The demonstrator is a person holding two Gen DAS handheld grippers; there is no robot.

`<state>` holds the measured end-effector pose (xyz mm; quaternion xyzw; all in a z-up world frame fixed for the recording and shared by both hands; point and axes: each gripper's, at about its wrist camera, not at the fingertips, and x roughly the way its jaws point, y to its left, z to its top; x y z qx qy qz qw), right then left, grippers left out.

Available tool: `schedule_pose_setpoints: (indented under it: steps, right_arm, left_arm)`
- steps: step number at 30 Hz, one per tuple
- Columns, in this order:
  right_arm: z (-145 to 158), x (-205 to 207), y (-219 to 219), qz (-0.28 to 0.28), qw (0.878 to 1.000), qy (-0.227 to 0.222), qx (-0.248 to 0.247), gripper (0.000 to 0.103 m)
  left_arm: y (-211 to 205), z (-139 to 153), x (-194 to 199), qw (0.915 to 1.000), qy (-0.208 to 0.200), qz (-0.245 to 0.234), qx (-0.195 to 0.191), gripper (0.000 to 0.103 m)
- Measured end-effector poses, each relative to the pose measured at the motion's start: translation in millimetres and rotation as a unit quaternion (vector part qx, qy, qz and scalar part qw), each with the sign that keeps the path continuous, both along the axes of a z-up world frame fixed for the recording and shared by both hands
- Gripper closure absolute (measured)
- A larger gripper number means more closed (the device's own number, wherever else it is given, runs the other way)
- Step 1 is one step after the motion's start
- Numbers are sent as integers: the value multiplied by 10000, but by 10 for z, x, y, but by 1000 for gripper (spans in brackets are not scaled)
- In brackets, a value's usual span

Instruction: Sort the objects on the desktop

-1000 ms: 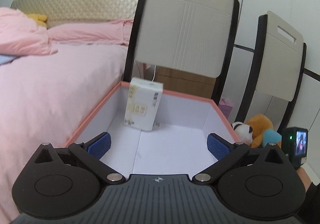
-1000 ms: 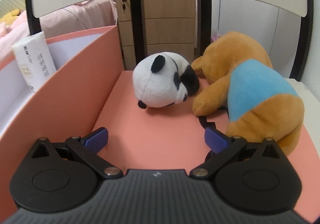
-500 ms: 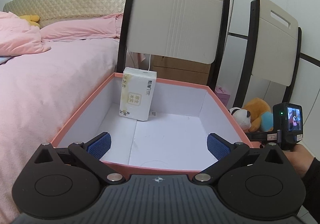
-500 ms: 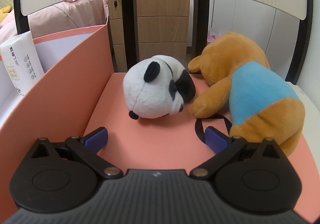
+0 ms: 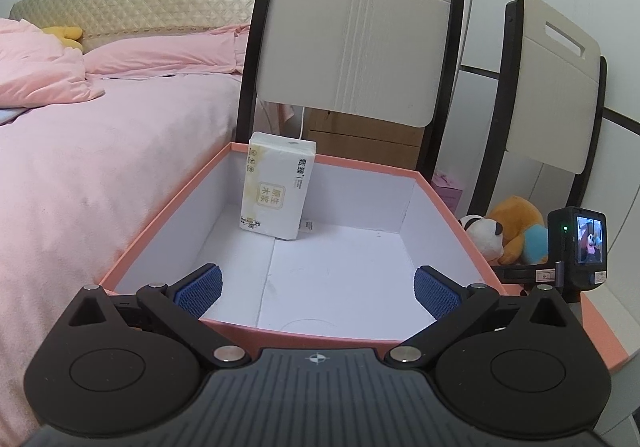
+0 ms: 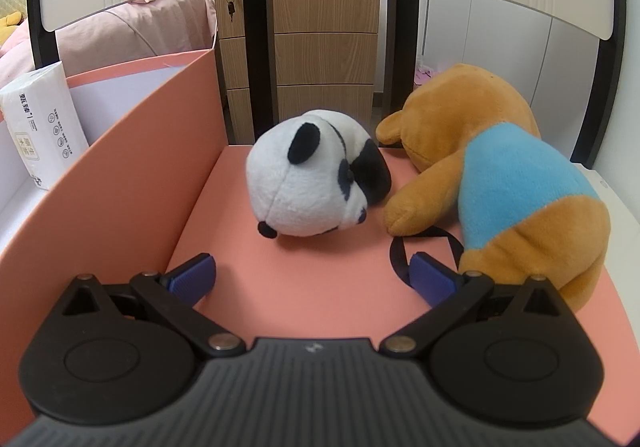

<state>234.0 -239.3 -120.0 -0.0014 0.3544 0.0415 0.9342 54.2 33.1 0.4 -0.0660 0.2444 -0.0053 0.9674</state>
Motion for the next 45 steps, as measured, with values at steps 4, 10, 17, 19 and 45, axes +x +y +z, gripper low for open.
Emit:
schedule_pose_setpoints:
  steps: [4, 10, 17, 19, 45]
  right_arm:
    - [-1, 0, 2, -3, 10000, 0, -1, 0]
    - [-5, -1, 8, -7, 10000, -5, 0, 0]
    - [-6, -1, 6, -11, 10000, -8, 0, 0]
    - [-7, -1, 8, -13, 10000, -11, -1, 0]
    - [-14, 6, 11, -22, 10000, -28, 0, 0]
  left_arm:
    - [3, -18, 23, 10000, 34, 39, 51, 0]
    - [64, -33, 60, 9999, 82, 144, 3, 0]
    - [73, -34, 57, 9999, 82, 114, -50, 0]
    - [68, -33, 55, 9999, 79, 110, -61, 0]
    - [1, -31, 24, 9999, 40, -48, -106, 0]
